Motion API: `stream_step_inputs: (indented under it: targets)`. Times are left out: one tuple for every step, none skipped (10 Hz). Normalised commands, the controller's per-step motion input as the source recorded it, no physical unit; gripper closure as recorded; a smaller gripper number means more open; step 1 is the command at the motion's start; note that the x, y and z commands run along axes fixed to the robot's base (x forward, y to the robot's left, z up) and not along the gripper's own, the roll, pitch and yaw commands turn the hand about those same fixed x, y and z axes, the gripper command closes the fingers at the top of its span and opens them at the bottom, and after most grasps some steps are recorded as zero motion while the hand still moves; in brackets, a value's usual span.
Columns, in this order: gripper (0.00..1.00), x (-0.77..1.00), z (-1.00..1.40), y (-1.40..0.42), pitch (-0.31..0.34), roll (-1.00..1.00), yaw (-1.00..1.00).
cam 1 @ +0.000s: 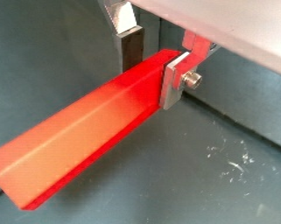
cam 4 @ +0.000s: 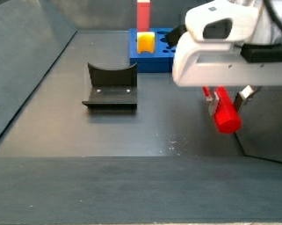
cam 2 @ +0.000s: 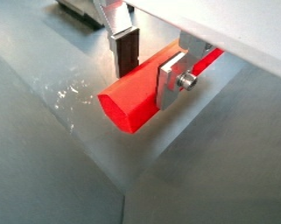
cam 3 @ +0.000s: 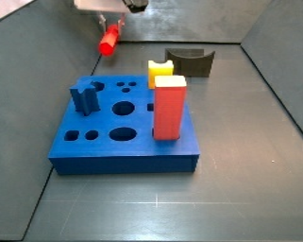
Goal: Pick up the hexagon object. Move up. Place the hexagon object on the fixture. Regrasp the hexagon object. Move to above the board. Insert the hexagon object.
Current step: Move up, then place the hexagon object on the fixture.
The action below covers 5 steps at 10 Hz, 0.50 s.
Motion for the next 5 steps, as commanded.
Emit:
stream_step_inputs:
  targets:
    - [1.0,-0.02,0.17,0.01,0.073,0.08,-0.02]
    - [1.0,0.0,1.0,0.0,0.0,0.0,0.0]
    - [1.0,0.0,1.0,0.0,0.006,0.01,0.0]
    - [1.0,-0.01,1.0,0.0,0.018,0.01,0.0]
    - [1.0,-0.02,1.0,0.0,0.03,0.03,-0.01]
